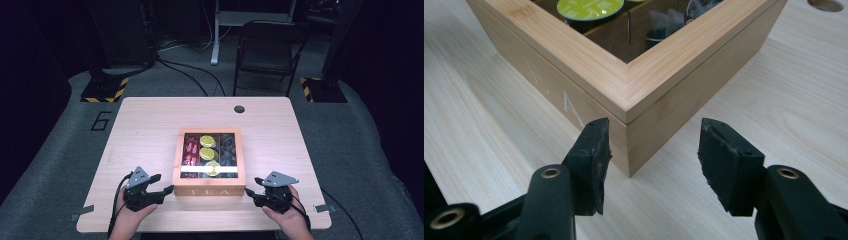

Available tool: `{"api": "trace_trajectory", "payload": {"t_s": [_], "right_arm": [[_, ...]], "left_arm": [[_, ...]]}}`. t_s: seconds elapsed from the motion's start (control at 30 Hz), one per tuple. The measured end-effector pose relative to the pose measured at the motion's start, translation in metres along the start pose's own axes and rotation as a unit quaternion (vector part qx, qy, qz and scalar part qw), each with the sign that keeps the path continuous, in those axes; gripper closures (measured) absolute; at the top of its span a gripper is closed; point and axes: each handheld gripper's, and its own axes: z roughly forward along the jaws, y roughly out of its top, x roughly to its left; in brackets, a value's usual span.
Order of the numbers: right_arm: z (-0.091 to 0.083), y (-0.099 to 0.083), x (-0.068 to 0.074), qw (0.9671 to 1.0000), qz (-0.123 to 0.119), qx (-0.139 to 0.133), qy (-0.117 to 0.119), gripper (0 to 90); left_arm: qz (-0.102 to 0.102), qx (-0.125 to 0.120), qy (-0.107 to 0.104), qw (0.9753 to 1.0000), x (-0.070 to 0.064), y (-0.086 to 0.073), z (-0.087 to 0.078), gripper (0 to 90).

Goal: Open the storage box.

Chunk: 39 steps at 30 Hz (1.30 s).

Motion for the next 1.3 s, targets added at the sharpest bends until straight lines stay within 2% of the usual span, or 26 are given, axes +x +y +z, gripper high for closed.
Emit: {"api": "trace_trajectory", "payload": {"t_s": [0.03,0.1,0.2,0.23,0.3,0.37,0.43,0.47,0.6,0.63,0.8,1.0,1.03,1.17,1.27,1.3], "right_arm": [[0.001,0.0,0.001,1.0,0.003,0.003,-0.002,46.2],[0.005,0.0,0.002,1.0,-0.006,0.006,-0.001,48.8],[0.008,0.0,0.004,0.9999,-0.014,0.006,0.0,51.6],[0.009,0.0,0.004,0.9999,-0.012,0.007,0.001,51.7],[0.011,0.0,0.003,0.9999,-0.008,0.005,0.004,51.7],[0.013,-0.001,0.002,0.9999,-0.001,0.009,0.007,52.3],[0.015,-0.002,0.0,0.9999,0.003,0.01,0.012,53.5],[0.016,-0.002,0.001,0.9999,0.005,0.006,0.011,54.0],[0.015,-0.001,0.002,0.9998,-0.007,0.012,0.013,56.6],[0.016,0.0,0.004,0.9997,-0.017,0.009,0.015,58.1],[0.019,0.002,0.009,0.9995,-0.024,0.01,0.016,60.5],[0.018,0.002,0.008,0.9996,-0.02,-0.001,0.017,60.4],[0.016,0.003,0.009,0.9998,-0.016,-0.001,0.015,60.3],[0.016,0.004,0.009,0.9997,-0.018,-0.002,0.014,60.3],[0.016,0.005,0.01,0.9997,-0.022,-0.003,0.008,60.4],[0.015,0.006,0.01,0.9996,-0.025,-0.007,0.006,60.4]], "left_arm": [[0.003,0.007,-0.001,1.0,0.0,-0.001,0.001,32.5],[0.004,0.014,0.0,0.9999,-0.001,-0.002,0.003,32.0],[0.018,0.026,0.001,0.9995,-0.003,-0.004,0.008,33.7],[0.024,0.03,0.001,0.9993,-0.003,-0.003,0.009,35.0],[0.023,0.032,-0.001,0.9992,-0.004,-0.004,0.011,35.8],[0.028,0.037,-0.007,0.9989,-0.006,-0.004,0.013,40.2],[0.043,0.04,-0.006,0.9982,-0.01,-0.004,0.017,43.0],[0.042,0.046,-0.011,0.998,-0.011,-0.004,0.018,44.0],[0.051,0.041,-0.003,0.9979,-0.013,-0.003,0.02,47.7],[0.054,0.042,-0.003,0.9976,-0.013,-0.003,0.021,48.6],[0.059,0.038,-0.005,0.9975,-0.016,-0.003,0.021,51.9],[0.05,0.034,-0.005,0.9982,-0.016,-0.002,0.022,51.7],[0.044,0.026,-0.004,0.9987,-0.017,-0.002,0.021,51.6],[0.057,0.028,0.001,0.998,-0.018,0.001,0.019,51.9],[0.057,0.026,0.004,0.998,-0.02,0.002,0.019,51.9],[0.049,0.022,-0.001,0.9986,-0.02,0.003,0.019,51.9]]}}
